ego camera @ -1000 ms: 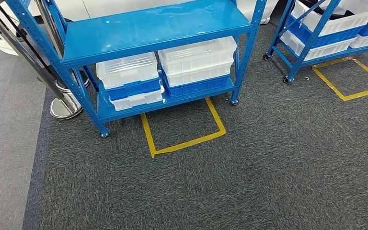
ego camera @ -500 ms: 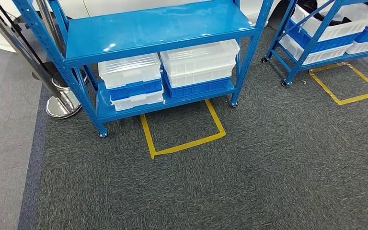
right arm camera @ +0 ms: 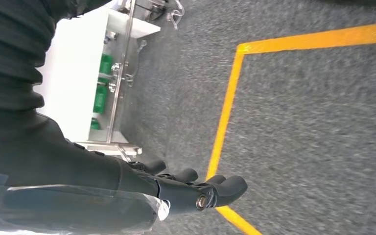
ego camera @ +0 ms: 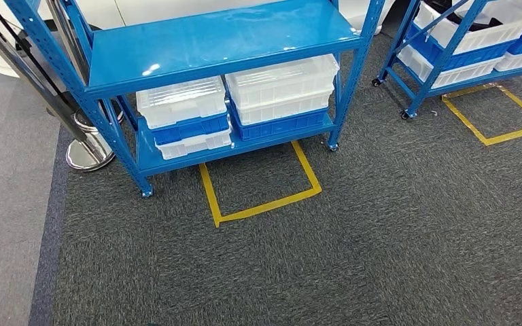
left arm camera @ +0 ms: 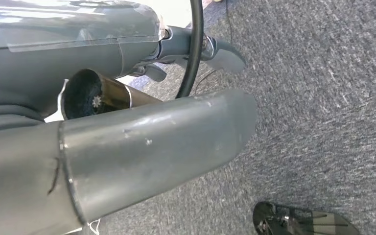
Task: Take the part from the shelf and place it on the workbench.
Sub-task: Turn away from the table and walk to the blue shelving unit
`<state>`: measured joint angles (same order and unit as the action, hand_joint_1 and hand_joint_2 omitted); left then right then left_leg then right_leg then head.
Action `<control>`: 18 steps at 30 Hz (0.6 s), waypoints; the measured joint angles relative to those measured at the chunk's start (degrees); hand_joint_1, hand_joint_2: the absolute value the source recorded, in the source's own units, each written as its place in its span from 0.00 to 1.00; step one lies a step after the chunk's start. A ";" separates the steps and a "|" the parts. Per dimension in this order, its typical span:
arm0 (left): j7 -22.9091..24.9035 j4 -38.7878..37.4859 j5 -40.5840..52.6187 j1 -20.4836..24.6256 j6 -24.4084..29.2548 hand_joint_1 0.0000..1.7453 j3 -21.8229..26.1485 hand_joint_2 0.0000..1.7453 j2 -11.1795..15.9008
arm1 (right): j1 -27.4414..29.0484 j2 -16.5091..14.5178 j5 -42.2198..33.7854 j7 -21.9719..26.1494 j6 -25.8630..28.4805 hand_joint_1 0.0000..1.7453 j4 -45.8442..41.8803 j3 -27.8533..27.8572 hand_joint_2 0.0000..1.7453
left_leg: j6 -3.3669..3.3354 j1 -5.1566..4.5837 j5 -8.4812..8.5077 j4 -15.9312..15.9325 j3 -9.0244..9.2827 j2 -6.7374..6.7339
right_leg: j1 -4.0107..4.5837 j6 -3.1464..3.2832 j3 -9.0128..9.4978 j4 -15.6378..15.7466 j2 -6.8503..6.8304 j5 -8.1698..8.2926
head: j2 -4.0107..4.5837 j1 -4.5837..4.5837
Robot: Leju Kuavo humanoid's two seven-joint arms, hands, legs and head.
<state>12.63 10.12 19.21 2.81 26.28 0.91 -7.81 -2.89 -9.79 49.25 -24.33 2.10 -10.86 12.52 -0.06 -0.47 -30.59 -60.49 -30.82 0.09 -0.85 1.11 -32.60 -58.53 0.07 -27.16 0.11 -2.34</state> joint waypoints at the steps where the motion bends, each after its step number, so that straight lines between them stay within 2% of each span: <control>1: -0.03 0.00 0.01 0.00 0.02 0.00 0.01 0.00 0.02 | 0.01 -0.01 0.02 0.02 -0.01 0.00 0.00 0.01 1.00 | 0.36 0.22 -1.60 -3.05 -1.50 0.00 | -0.04 0.17 0.21 0.13 -0.08 -0.07 | 0.00 0.02; 3: -0.09 0.00 0.09 -0.05 0.02 0.00 0.01 0.00 0.03 | -0.02 -0.02 0.06 0.07 -0.02 0.00 0.00 0.00 1.00 | 0.90 0.68 -4.54 -10.41 -5.53 -0.01 | -0.08 0.36 0.42 0.08 -0.11 -0.36 | 0.00 0.04; 4: -0.11 0.00 0.20 -0.12 0.02 0.00 0.01 0.00 0.03 | -0.02 -0.02 0.07 0.09 -0.02 0.00 0.00 0.00 1.00 | 1.10 0.93 -4.71 -12.57 -6.92 -0.01 | -0.14 0.35 0.58 0.02 -0.08 -0.55 | 0.00 0.04; 5: -0.13 0.00 0.33 -0.18 0.02 0.00 0.01 0.00 0.04 | 0.00 -0.02 0.08 0.09 -0.02 0.00 0.00 0.00 1.00 | 1.26 1.14 -3.69 -12.61 -7.34 -0.02 | -0.24 0.24 0.80 -0.04 -0.03 -0.77 | 0.00 0.04; 6: -0.14 0.00 0.46 -0.22 0.02 0.00 0.01 0.00 0.05 | 0.01 -0.02 0.08 0.09 -0.02 0.00 0.00 0.01 1.00 | 1.39 1.33 -1.62 -10.45 -6.67 -0.02 | -0.39 0.07 1.13 -0.09 0.03 -1.03 | 0.00 0.04; 7: -0.14 0.00 0.58 -0.23 0.02 0.00 0.01 0.00 0.06 | 0.03 -0.02 0.08 0.09 -0.02 0.00 0.00 0.01 1.00 | 1.51 1.50 0.93 -6.77 -5.25 -0.03 | -0.52 -0.17 1.50 -0.14 0.08 -1.31 | 0.00 0.04; 8: -0.15 -0.01 0.64 -0.23 0.02 0.00 0.01 0.00 0.07 | 0.03 -0.03 0.08 0.09 -0.01 0.00 0.01 0.01 1.00 | 1.56 1.49 2.75 -3.04 -3.71 -0.02 | -0.53 -0.50 1.76 -0.23 0.14 -1.62 | 0.00 0.05; 9: -0.15 -0.01 0.67 -0.17 0.02 0.00 0.01 0.00 0.07 | 0.01 -0.03 0.08 0.10 -0.02 0.00 0.01 0.01 1.00 | 1.39 1.45 3.81 -0.21 -2.48 0.03 | -0.50 -0.86 1.88 -0.29 0.19 -1.85 | 0.00 0.04; 10: -0.15 -0.01 0.68 -0.13 0.03 0.00 0.01 0.00 0.07 | -0.02 -0.04 0.08 0.11 -0.01 0.00 0.02 0.01 1.00 | 1.13 1.33 4.08 1.41 -1.81 0.08 | -0.42 -1.22 1.89 -0.32 0.22 -1.99 | 0.00 0.02; 14: -0.20 -0.01 0.71 -0.22 0.05 0.00 0.03 0.00 0.11 | -0.15 -0.03 0.09 0.14 0.01 0.00 0.01 0.01 1.00 | -0.73 1.18 3.74 2.58 -1.12 0.17 | -0.54 -2.44 1.94 -0.87 0.18 -2.74 | 0.00 -0.02; 15: -0.25 -0.01 0.73 -0.22 0.06 0.00 0.04 0.00 0.13 | -0.16 -0.03 0.10 0.14 0.01 0.00 0.01 0.00 1.00 | -1.22 1.22 3.74 2.86 -0.87 0.13 | -0.57 -2.59 1.13 -2.74 0.14 -3.80 | 0.00 -0.04; 16: -0.29 0.00 0.75 -0.21 0.07 0.00 0.05 0.00 0.14 | -0.14 -0.02 0.10 0.15 0.01 0.00 0.01 -0.01 1.00 | -1.64 1.20 3.68 3.00 -0.66 0.08 | -0.57 -2.65 -0.44 -5.89 0.10 -5.31 | 0.00 -0.06; 18: -0.34 0.00 0.76 -0.18 0.08 0.00 0.04 0.00 0.14 | -0.11 -0.02 0.10 0.19 -0.01 0.00 0.02 -0.02 1.00 | -2.17 0.92 3.36 2.98 -0.46 0.00 | -0.44 -2.65 -4.97 -13.75 0.09 -8.28 | 0.00 -0.07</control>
<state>12.28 10.12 19.98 2.63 26.36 0.95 -7.67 -3.01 -9.81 49.35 -24.15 2.09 -10.85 12.50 -2.23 0.45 -27.22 -57.51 -31.27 0.09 -1.28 -1.55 -37.57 -72.28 0.16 -35.44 0.11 -2.41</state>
